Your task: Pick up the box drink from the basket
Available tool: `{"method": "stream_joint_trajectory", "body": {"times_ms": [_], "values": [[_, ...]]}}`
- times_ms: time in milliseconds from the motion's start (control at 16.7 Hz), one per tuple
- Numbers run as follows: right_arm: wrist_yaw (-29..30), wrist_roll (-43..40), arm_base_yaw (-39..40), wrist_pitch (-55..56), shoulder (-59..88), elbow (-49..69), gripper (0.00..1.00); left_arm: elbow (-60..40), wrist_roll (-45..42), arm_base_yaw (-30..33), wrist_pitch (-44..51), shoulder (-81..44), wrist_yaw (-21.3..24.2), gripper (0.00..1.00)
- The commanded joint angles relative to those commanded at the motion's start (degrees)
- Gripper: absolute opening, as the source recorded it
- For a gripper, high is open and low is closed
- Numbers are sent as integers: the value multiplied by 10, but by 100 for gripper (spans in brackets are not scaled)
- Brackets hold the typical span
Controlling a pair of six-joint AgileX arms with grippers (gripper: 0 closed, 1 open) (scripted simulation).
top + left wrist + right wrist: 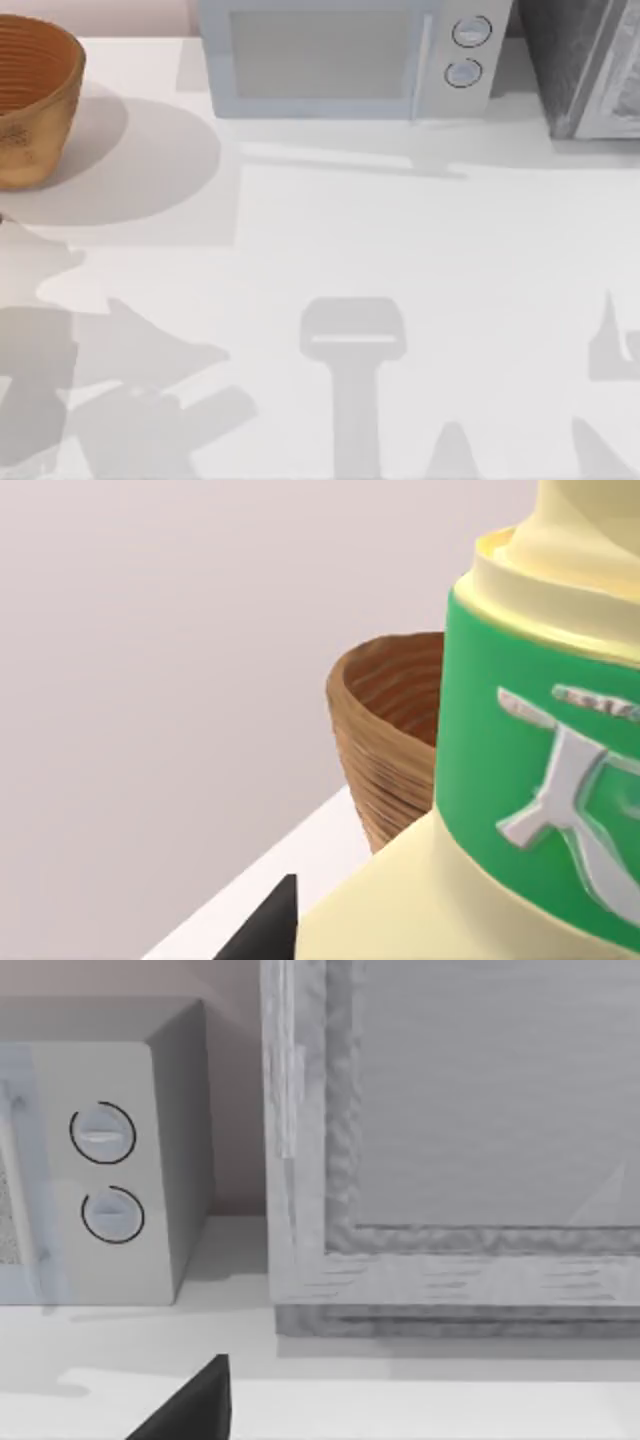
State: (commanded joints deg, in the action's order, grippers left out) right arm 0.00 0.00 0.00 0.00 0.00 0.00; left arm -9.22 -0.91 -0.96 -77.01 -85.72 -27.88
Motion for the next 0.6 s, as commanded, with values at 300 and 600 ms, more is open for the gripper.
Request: {"method": "stream_joint_trajectory", "body": {"times_ms": [300,600], "values": [[0,0,0,0,0,0,100,0,0,0,0,0,0,53],[0,0,0,0,0,0,100,0,0,0,0,0,0,90]]}}
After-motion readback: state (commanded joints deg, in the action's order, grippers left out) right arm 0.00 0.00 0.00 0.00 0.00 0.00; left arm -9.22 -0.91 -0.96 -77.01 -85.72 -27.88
